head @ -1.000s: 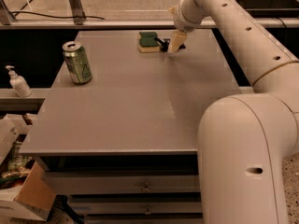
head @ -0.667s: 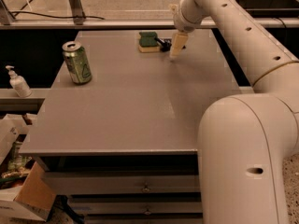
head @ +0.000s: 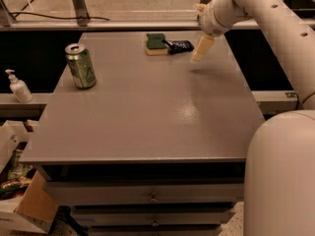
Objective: Move rxbar blueberry near sponge
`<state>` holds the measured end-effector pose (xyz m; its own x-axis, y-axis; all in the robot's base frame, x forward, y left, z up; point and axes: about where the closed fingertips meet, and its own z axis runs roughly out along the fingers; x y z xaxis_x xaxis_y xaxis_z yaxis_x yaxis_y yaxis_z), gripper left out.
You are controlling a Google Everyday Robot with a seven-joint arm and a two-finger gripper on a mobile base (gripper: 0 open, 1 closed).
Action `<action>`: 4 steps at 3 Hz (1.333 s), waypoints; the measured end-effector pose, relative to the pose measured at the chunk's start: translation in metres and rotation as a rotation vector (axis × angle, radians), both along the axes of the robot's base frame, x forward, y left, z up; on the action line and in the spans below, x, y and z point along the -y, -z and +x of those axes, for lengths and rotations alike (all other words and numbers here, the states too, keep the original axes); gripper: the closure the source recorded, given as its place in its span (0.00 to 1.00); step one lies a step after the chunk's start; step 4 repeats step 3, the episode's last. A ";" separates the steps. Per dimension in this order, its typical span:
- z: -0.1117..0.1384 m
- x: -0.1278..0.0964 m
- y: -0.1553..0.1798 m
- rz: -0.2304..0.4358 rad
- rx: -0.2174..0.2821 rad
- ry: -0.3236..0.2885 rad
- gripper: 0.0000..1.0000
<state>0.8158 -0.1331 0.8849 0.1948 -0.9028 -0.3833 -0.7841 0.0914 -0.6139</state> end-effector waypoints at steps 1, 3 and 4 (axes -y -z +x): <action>-0.031 0.024 -0.003 0.072 -0.018 0.003 0.00; -0.063 0.058 -0.002 0.129 -0.041 0.030 0.00; -0.063 0.058 -0.002 0.129 -0.041 0.030 0.00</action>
Offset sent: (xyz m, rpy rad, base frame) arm -0.0999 -0.0901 0.0114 0.1862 0.0492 -0.0530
